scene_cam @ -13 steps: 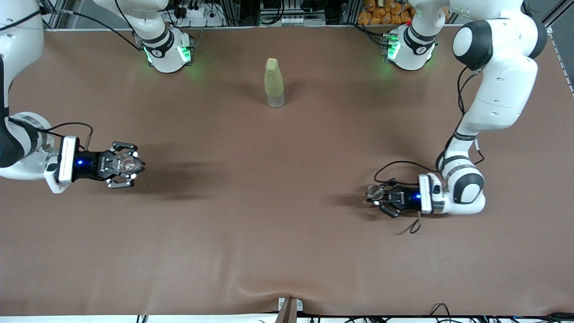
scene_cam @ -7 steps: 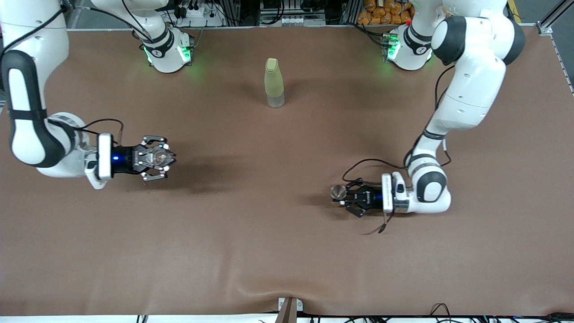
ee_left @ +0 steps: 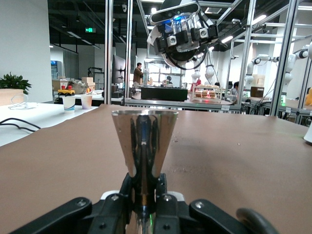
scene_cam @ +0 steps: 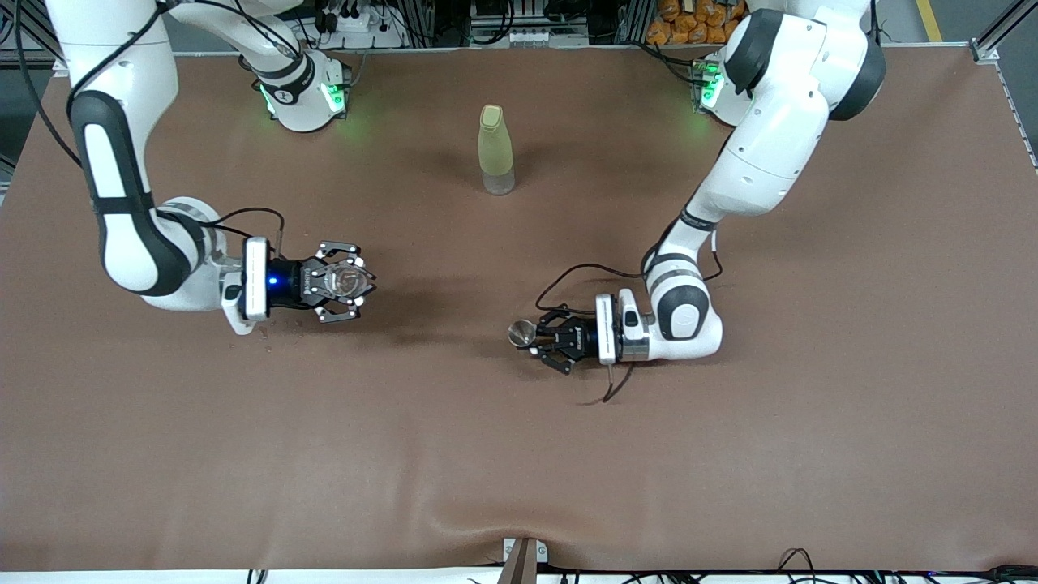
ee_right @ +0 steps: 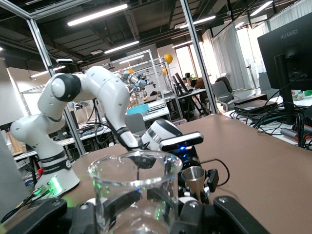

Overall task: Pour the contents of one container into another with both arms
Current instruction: 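Lift the jigger and beaker, bringing both grippers together mid-table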

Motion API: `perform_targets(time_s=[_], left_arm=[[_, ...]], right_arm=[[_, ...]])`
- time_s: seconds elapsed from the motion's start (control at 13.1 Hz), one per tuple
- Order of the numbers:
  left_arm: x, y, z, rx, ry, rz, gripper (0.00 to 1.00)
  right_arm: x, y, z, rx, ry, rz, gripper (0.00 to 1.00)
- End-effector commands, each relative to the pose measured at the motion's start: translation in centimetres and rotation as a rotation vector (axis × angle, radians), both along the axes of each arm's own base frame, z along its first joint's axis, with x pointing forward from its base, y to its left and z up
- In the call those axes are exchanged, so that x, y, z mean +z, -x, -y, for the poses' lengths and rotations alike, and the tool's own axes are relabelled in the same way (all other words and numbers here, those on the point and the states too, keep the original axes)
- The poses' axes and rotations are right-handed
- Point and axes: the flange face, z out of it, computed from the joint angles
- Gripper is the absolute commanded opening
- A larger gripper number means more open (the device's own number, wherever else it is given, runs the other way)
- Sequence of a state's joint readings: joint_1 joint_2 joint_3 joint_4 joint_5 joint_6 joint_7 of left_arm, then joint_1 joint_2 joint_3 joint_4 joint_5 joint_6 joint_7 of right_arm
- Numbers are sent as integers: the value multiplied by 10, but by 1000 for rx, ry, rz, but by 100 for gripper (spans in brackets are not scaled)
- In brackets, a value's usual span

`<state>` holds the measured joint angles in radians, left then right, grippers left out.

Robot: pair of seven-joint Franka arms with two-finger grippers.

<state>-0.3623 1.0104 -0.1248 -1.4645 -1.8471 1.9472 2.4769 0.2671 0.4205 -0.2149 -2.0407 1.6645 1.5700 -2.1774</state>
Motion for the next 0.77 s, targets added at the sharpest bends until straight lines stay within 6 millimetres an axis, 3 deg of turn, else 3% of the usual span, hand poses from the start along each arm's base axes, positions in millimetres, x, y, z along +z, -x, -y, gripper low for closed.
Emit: perform_targets(time_s=[0.0,0.38,0.69], left_arm=[[7,11,25,58,-13,-10,0],[16,27,76,123,-7,-29,0],[19,33,91,133,-33,-22,0]], right_arm=[[7,10,-28,-50,-13,23,0],[-6,23,-81,-117,-27,33,0],[-11,31,-112,-161,-35,26,0]])
